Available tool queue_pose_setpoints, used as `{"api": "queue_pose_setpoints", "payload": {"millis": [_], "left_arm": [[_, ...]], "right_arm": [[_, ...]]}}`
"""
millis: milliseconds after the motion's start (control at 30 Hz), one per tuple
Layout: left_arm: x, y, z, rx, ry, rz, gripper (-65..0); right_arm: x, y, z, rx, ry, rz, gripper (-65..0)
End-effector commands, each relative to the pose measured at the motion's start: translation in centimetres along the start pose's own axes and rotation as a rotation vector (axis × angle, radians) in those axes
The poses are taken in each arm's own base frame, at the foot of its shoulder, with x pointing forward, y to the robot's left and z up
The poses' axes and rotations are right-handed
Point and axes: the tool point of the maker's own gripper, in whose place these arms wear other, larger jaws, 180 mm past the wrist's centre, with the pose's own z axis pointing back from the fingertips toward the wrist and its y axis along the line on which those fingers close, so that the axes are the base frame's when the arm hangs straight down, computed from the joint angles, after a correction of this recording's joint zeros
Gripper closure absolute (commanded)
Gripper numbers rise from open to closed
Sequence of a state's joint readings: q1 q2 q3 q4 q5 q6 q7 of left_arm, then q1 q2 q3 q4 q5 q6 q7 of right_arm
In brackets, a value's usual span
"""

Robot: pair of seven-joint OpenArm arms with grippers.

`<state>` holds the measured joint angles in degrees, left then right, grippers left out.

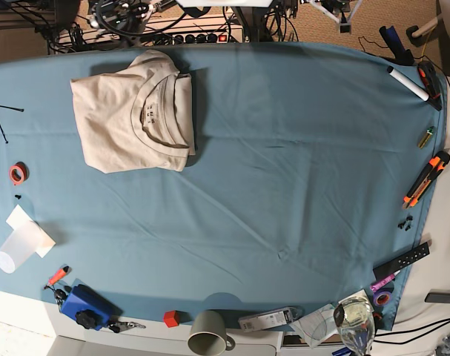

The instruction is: Fold the T-shirt properly

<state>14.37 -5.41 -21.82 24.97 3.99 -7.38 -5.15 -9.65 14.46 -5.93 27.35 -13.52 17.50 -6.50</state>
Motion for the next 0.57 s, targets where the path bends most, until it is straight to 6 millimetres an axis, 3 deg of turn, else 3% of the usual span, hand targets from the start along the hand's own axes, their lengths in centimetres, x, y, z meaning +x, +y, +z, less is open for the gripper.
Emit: {"api": "queue_pose_setpoints", "payload": {"millis": [0, 233, 533], "left_arm": [[0.1, 0.4, 0.2, 0.005, -0.011, -0.006, 0.0], [1.1, 0.6, 0.2, 0.007, -0.04, -0.012, 0.0], [1.4, 0.6, 0.2, 0.008, -0.047, -0.013, 0.0]], "right_arm": [[0.7, -0.8, 0.1, -0.016, -0.019, 0.025, 0.0], [1.6, 0.3, -0.3, -0.019, -0.028, 0.117, 0.0], [2.7, -2.0, 0.2, -0.053, -0.078, -0.019, 0.0]]}}
